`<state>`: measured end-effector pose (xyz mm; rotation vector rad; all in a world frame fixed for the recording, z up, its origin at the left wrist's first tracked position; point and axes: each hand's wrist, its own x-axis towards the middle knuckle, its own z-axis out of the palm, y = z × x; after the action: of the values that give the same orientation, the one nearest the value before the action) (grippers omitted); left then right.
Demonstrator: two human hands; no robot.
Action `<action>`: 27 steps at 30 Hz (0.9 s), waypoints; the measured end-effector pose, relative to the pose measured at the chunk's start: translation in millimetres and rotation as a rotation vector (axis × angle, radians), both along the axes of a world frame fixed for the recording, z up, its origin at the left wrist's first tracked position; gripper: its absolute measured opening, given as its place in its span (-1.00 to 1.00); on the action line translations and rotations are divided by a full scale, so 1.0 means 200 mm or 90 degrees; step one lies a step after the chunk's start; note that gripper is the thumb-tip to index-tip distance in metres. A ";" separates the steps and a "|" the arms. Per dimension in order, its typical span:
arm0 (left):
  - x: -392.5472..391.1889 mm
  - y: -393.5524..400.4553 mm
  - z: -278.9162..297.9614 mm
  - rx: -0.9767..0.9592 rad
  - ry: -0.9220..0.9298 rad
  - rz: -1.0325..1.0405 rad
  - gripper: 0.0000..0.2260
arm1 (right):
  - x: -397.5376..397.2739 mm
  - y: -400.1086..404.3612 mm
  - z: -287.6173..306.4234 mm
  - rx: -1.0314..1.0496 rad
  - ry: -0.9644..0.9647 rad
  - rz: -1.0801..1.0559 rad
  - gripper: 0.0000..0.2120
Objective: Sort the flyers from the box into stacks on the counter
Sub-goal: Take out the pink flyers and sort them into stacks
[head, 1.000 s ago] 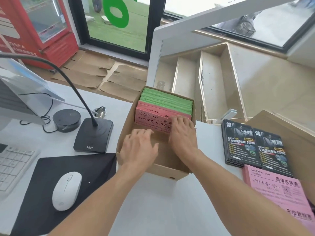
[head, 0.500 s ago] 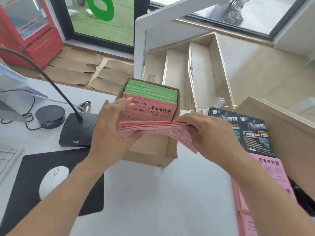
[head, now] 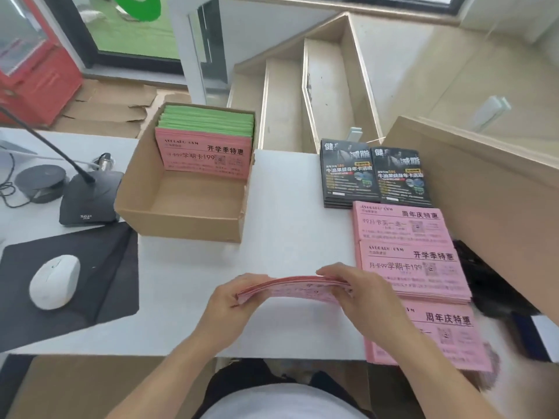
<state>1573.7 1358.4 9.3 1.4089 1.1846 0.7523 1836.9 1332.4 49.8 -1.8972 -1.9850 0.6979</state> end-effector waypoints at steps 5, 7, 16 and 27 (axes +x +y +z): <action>0.02 -0.07 0.01 0.000 0.082 0.130 -0.52 | 0.08 -0.03 -0.09 -0.094 0.212 -0.086 -0.58; 0.05 -0.10 0.00 -0.012 0.078 0.162 -0.56 | 0.10 -0.04 -0.12 -0.117 0.242 -0.112 -0.60; 0.31 -0.20 0.12 -0.029 -0.011 0.236 -0.59 | 0.20 -0.26 -0.04 -0.055 0.399 -0.191 -0.56; 0.94 -0.36 0.00 -0.130 0.063 0.052 -0.36 | 0.77 -0.74 -0.07 0.014 0.299 -0.455 -0.57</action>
<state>1761.3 1286.6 8.9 1.2463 1.3631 0.6044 1991.1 1184.2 35.2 -1.9961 -0.9358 0.7912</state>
